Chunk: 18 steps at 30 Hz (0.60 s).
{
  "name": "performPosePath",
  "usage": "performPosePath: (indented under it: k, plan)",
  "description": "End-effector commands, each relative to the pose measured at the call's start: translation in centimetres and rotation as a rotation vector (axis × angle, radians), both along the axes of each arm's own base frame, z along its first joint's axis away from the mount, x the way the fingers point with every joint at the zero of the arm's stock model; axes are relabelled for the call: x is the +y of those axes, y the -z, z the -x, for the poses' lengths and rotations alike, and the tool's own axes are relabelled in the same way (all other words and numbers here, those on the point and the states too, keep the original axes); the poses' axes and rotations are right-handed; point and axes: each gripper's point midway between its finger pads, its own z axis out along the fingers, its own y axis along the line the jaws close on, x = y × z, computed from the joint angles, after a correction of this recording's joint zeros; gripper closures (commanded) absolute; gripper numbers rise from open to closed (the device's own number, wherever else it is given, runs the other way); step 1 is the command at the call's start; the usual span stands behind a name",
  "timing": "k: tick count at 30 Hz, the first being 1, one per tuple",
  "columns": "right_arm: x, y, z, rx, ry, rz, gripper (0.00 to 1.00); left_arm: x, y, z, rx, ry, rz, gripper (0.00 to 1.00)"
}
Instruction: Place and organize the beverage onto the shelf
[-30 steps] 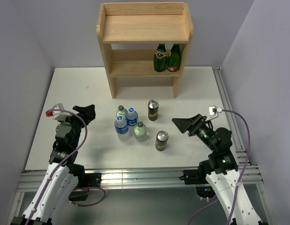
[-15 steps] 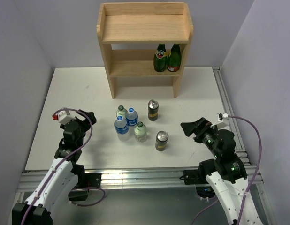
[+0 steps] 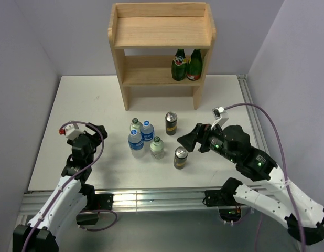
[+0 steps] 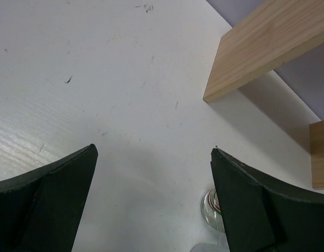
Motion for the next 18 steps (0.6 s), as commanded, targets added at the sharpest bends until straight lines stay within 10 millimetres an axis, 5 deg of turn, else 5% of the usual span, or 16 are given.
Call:
performPosePath:
  k: [1,4,9,14,18]
  plan:
    - [-1.7,-1.4,-1.6,-0.079,0.188,0.112,0.0,0.2,-0.8,-0.3,-0.03,-0.017,-0.003,0.04]
    - [-1.9,1.6,-0.7,-0.032,0.326,0.279,0.0,0.2,-0.6,-0.3,-0.027,-0.022,-0.005,0.04]
    - [-1.9,4.3,2.5,0.003,0.432,0.216,0.0,0.1,-0.7,-0.4,-0.02,-0.023,-0.01,0.04]
    - [-3.5,9.6,3.8,0.056,0.527,0.194,0.0,0.0,-0.8,-0.3,-0.032,-0.019,-0.011,0.03]
    - [-2.8,11.5,4.3,0.038,0.52,0.25,0.0,-0.2,-0.7,-0.3,-0.027,-0.014,-0.013,0.03]
